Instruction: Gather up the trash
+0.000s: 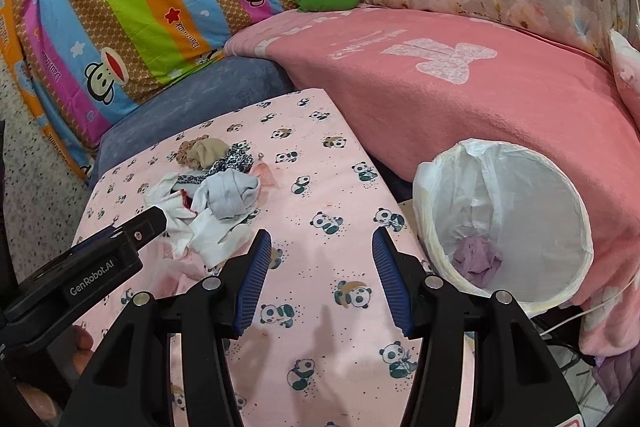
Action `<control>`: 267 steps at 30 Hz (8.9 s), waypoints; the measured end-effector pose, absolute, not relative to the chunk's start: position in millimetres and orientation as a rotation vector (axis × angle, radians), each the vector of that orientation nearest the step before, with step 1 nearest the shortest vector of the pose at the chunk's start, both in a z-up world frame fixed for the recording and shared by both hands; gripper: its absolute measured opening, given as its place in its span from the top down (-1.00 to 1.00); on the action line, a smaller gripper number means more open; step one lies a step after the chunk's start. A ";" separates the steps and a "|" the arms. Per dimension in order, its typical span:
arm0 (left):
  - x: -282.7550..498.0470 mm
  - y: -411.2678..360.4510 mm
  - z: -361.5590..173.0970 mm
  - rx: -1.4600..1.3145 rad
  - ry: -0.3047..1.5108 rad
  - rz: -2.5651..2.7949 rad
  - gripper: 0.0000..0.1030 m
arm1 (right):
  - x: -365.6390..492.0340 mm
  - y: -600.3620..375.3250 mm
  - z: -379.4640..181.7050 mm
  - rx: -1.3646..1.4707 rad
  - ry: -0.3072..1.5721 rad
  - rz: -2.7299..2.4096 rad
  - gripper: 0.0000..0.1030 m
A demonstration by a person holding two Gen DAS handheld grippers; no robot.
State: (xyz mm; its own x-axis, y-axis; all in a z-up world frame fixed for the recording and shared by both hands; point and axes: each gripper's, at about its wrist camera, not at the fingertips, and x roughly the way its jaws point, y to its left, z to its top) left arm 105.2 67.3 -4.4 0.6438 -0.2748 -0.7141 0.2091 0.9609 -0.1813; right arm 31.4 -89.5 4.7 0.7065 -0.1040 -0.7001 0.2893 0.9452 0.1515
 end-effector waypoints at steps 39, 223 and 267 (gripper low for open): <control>152.6 138.2 -92.2 -0.172 1.031 -0.218 -0.08 | 123.7 -9.1 -71.6 0.260 0.942 -0.063 -0.04; 64.0 -139.8 1.8 0.168 0.820 -0.659 -0.46 | -39.2 -301.0 -13.0 0.618 0.596 -0.406 0.57; 168.2 139.7 -38.9 -0.095 0.904 -0.067 -0.80 | 130.7 -20.5 -53.2 0.311 0.868 -0.011 -0.18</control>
